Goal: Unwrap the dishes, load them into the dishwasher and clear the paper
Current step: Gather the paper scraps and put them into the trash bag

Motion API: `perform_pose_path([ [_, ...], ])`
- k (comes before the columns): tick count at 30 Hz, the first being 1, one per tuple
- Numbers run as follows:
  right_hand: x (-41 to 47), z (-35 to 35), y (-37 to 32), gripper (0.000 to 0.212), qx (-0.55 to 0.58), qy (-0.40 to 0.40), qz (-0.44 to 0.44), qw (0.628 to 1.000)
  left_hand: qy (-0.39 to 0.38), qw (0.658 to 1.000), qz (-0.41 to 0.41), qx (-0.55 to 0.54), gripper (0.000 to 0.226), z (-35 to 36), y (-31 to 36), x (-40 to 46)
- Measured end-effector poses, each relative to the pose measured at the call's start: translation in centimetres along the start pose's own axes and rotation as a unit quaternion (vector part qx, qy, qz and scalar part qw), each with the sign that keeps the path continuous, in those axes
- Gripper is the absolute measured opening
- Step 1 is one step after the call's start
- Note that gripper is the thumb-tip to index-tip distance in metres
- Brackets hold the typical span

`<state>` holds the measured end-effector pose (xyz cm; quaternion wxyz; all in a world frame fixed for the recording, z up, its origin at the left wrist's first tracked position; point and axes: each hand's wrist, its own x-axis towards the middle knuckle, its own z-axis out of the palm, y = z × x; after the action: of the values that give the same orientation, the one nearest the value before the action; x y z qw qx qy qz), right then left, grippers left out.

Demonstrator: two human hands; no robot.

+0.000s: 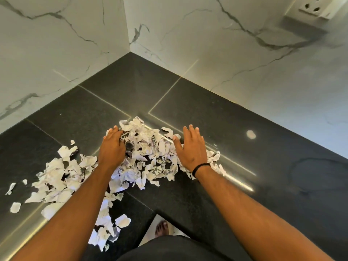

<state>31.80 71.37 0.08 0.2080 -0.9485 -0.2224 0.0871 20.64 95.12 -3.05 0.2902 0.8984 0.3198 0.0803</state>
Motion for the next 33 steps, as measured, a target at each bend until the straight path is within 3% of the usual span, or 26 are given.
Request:
perform_pose_path([
  [4, -3.1, 1.5, 1.2, 0.068, -0.006, -0.073, -0.085, 0.994, -0.011, 1.0, -0.021, -0.01, 0.048, -0.2, 0.6, 0.2],
  [8, -5.3, 1.4, 2.8, 0.067, -0.003, 0.075, -0.103, 0.992, -0.031, 0.999, -0.038, -0.019, 0.049, -0.5, 0.9, 0.2],
  [10, -6.2, 0.9, 4.7, 0.069, -0.008, 0.164, -0.038, 0.986, -0.033, 0.999, -0.035, -0.015, 0.05, -0.2, 1.2, -0.2],
  [12, -6.9, 0.5, 6.6, 0.077, -0.002, 0.195, 0.064, 0.979, -0.033, 0.999, -0.036, -0.008, 0.05, 0.0, 1.3, -0.6],
  [15, -7.3, 0.9, 7.4, 0.089, 0.058, 0.122, 0.164, 0.977, -0.039, 0.998, -0.041, -0.005, 0.051, -0.1, 1.7, -0.9],
  [18, -6.9, 2.0, 6.3, 0.086, 0.06, 0.062, 0.123, 0.989, -0.032, 0.997, -0.054, -0.047, 0.049, -0.6, 2.4, -1.2],
  [22, -5.9, 2.7, 4.0, 0.077, 0.169, 0.051, 0.026, 0.984, 0.093, 0.986, -0.067, -0.122, 0.039, -1.3, 3.3, -2.7],
  [24, -5.5, 2.4, 3.5, 0.08, 0.193, 0.098, 0.022, 0.976, 0.181, 0.975, -0.035, -0.128, 0.034, -1.4, 3.2, -3.3],
  [26, -5.3, 2.5, 3.5, 0.084, 0.164, 0.135, 0.037, 0.976, 0.207, 0.969, -0.005, -0.137, 0.038, -1.5, 3.1, -3.4],
  [29, -5.2, 3.5, 3.4, 0.091, 0.108, 0.103, 0.058, 0.987, 0.111, 0.986, 0.011, -0.124, 0.067, -1.1, 3.6, -2.5],
  [33, -4.3, 4.9, 1.8, 0.097, 0.046, 0.055, 0.016, 0.997, -0.025, 0.995, 0.026, -0.094, 0.103, 0.0, 3.9, -0.9],
])
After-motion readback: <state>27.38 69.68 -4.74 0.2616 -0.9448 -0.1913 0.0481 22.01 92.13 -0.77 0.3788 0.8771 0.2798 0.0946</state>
